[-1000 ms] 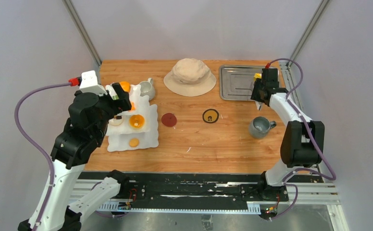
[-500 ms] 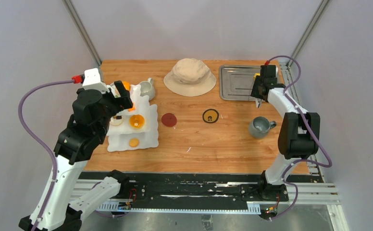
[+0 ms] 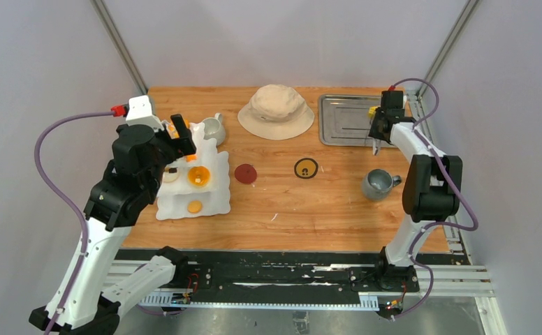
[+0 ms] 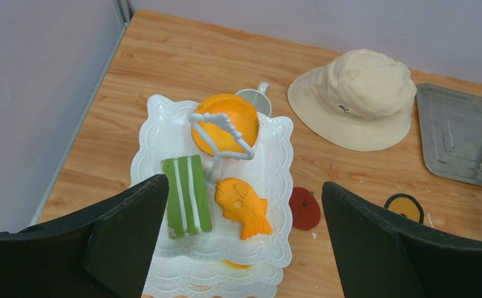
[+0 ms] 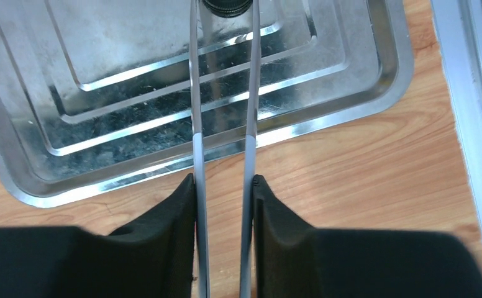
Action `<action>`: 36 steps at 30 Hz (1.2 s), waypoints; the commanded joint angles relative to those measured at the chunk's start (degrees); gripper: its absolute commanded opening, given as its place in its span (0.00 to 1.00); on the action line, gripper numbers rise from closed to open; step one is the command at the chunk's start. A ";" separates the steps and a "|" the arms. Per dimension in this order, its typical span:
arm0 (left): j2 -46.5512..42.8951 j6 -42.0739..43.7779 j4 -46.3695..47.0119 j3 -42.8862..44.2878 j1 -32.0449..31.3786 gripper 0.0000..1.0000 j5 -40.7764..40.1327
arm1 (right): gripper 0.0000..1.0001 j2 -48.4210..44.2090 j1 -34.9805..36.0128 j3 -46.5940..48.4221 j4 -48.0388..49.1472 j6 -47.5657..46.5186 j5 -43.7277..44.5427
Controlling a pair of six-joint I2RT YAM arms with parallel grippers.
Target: Serve the afternoon tea
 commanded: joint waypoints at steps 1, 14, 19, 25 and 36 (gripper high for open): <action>0.26 0.73 2.44 -0.59 -0.38 0.98 -1.12 | 0.18 -1.24 -1.03 1.52 -0.71 1.35 -2.21; -0.72 1.04 2.22 -0.80 -0.34 0.98 -0.93 | 0.12 -16.50 -0.86 -8.51 -1.99 1.29 -9.40; -1.62 0.58 1.85 -0.97 -0.39 0.98 -0.22 | 0.11 -22.69 -0.26 -11.53 -2.17 1.06 -13.27; -2.84 0.07 0.95 -0.75 -0.42 0.98 -0.16 | 0.11 -28.97 7.19 -13.16 -2.39 -0.18 -18.24; -4.52 -0.62 -0.49 -0.04 -0.36 0.98 0.00 | 0.12 -22.84 37.20 -11.22 2.99 -1.29 -24.57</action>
